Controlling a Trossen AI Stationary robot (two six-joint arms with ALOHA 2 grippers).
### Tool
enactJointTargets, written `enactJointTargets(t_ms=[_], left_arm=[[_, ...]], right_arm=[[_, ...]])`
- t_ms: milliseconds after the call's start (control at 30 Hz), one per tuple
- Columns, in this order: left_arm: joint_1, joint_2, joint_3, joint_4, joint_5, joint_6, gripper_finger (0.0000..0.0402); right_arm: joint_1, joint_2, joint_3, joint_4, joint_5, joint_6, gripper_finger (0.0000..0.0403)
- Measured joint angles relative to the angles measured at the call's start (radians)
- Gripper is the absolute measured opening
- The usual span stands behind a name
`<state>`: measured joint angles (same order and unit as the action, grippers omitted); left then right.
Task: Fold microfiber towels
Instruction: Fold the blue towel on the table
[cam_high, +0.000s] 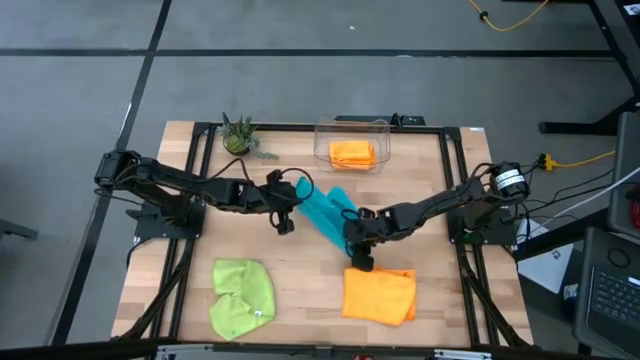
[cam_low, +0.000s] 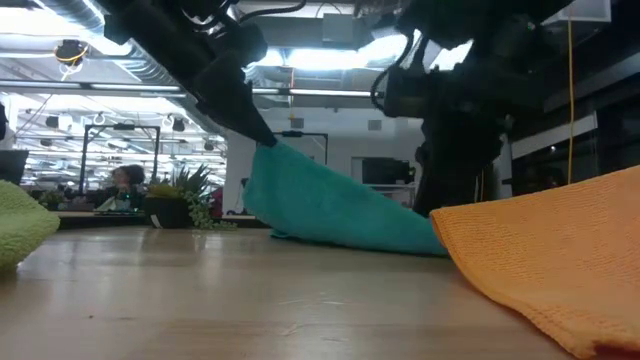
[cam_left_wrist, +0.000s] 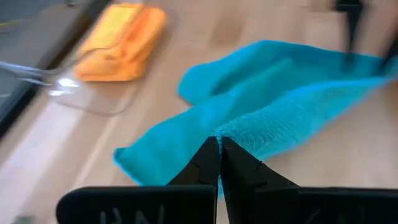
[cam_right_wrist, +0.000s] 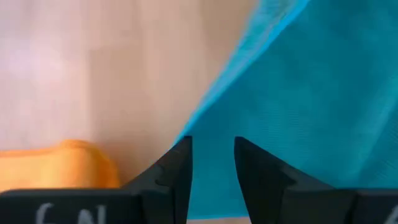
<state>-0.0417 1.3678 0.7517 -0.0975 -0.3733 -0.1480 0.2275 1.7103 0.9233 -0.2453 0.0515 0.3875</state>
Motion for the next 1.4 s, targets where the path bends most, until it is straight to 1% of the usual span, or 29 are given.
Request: enactJointTargets(t_ms=[133, 267, 433, 600, 700, 833, 967, 1267, 1333, 1400], left_arm=[[0.000, 0.000, 0.000, 0.000, -0.082, -0.003, 0.0000], [0.000, 0.000, 0.000, 0.000, -0.097, -0.007, 0.0000], [0.000, 0.000, 0.000, 0.000, -0.145, -0.008, 0.0000], [0.005, 0.000, 0.000, 0.000, -0.148, -0.008, 0.0000], [0.006, 0.000, 0.000, 0.000, -0.148, -0.008, 0.0000], [0.015, 0.000, 0.000, 0.000, -0.150, -0.008, 0.0000], [0.023, 0.000, 0.000, 0.000, -0.165, -0.007, 0.0000], [0.025, 0.001, 0.000, -0.001, -0.166, -0.007, 0.0000], [0.024, 0.001, 0.000, -0.005, -0.166, -0.007, 0.0000], [0.023, 0.001, 0.000, -0.019, -0.166, -0.007, 0.0000]], right_arm=[[0.022, 0.000, 0.000, 0.010, 0.004, 0.002, 0.0122], [0.029, 0.000, 0.000, 0.019, 0.031, 0.057, 0.0122], [0.042, 0.021, 0.001, 0.117, 0.092, 0.107, 0.0122], [0.075, 0.092, 0.001, 0.207, 0.098, 0.102, 0.0122], [0.092, 0.114, 0.001, 0.209, 0.128, 0.107, 0.0122], [0.106, 0.120, 0.002, 0.214, 0.137, 0.129, 0.0122], [0.122, 0.137, 0.002, 0.205, 0.167, 0.132, 0.0122], [0.133, 0.178, 0.005, 0.211, 0.288, 0.128, 0.0122], [0.133, 0.178, 0.005, 0.210, 0.295, 0.119, 0.0117], [0.132, 0.178, 0.005, 0.207, 0.293, 0.105, 0.0103]])
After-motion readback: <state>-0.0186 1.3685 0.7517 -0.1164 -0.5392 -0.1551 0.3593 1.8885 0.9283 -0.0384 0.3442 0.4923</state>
